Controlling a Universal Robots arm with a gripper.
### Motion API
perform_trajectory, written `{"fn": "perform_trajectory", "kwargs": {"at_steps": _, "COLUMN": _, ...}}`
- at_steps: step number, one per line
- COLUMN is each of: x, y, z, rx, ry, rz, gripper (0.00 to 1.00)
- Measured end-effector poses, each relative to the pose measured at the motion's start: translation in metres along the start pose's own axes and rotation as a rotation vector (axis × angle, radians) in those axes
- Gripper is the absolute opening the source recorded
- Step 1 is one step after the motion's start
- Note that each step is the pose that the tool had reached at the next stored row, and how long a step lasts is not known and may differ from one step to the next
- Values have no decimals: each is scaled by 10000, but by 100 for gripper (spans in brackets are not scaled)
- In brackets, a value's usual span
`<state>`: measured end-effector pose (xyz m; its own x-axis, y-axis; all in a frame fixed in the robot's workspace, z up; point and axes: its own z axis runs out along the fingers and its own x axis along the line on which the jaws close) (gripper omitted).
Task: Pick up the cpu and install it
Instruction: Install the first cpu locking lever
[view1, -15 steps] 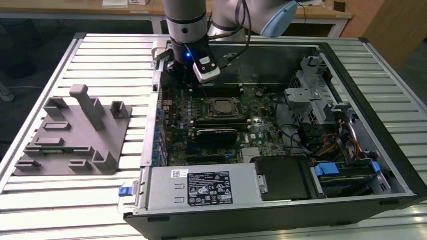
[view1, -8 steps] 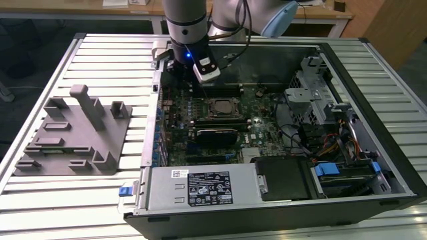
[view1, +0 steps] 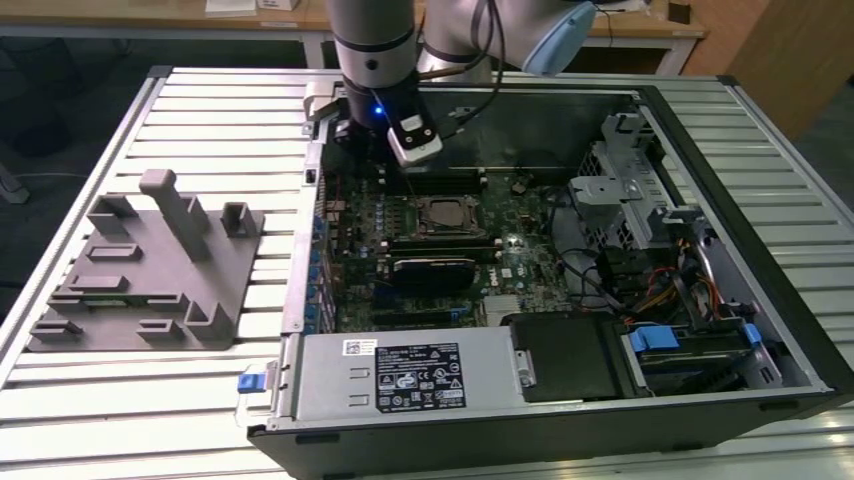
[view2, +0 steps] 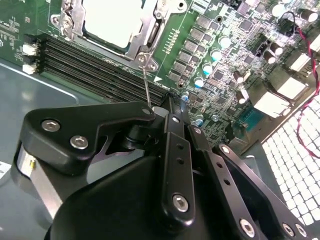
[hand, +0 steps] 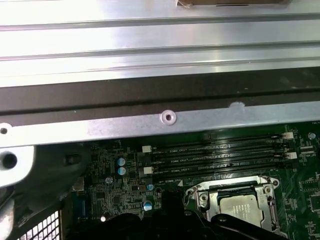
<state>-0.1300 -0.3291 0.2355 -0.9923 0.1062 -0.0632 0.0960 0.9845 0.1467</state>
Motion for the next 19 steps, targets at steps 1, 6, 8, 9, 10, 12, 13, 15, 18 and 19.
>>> {"fn": "perform_trajectory", "kwargs": {"at_steps": 1, "x": -10, "y": 1, "z": 1, "rx": 0, "ry": 1, "rz": 0, "gripper": 11}}
{"fn": "perform_trajectory", "kwargs": {"at_steps": 6, "x": -58, "y": 6, "z": 5, "rx": 0, "ry": 0, "rz": 0, "gripper": 11}}
{"fn": "perform_trajectory", "kwargs": {"at_steps": 8, "x": -83, "y": 8, "z": 7, "rx": 0, "ry": 0, "rz": 0, "gripper": 11}}
{"fn": "perform_trajectory", "kwargs": {"at_steps": 9, "x": -96, "y": 9, "z": 8, "rx": 0, "ry": -1, "rz": 0, "gripper": 11}}
{"fn": "perform_trajectory", "kwargs": {"at_steps": 10, "x": -109, "y": 10, "z": 9, "rx": 0, "ry": 0, "rz": 1, "gripper": 11}}
{"fn": "perform_trajectory", "kwargs": {"at_steps": 12, "x": -138, "y": 13, "z": 11, "rx": 0, "ry": 0, "rz": 0, "gripper": 11}}
{"fn": "perform_trajectory", "kwargs": {"at_steps": 13, "x": -152, "y": 15, "z": 12, "rx": 0, "ry": 1, "rz": -1, "gripper": 11}}
{"fn": "perform_trajectory", "kwargs": {"at_steps": 15, "x": -178, "y": 17, "z": 14, "rx": 0, "ry": 1, "rz": 0, "gripper": 11}}
{"fn": "perform_trajectory", "kwargs": {"at_steps": 18, "x": -212, "y": 20, "z": 17, "rx": 0, "ry": 1, "rz": -1, "gripper": 11}}
{"fn": "perform_trajectory", "kwargs": {"at_steps": 19, "x": -222, "y": 21, "z": 18, "rx": 0, "ry": 1, "rz": 0, "gripper": 11}}
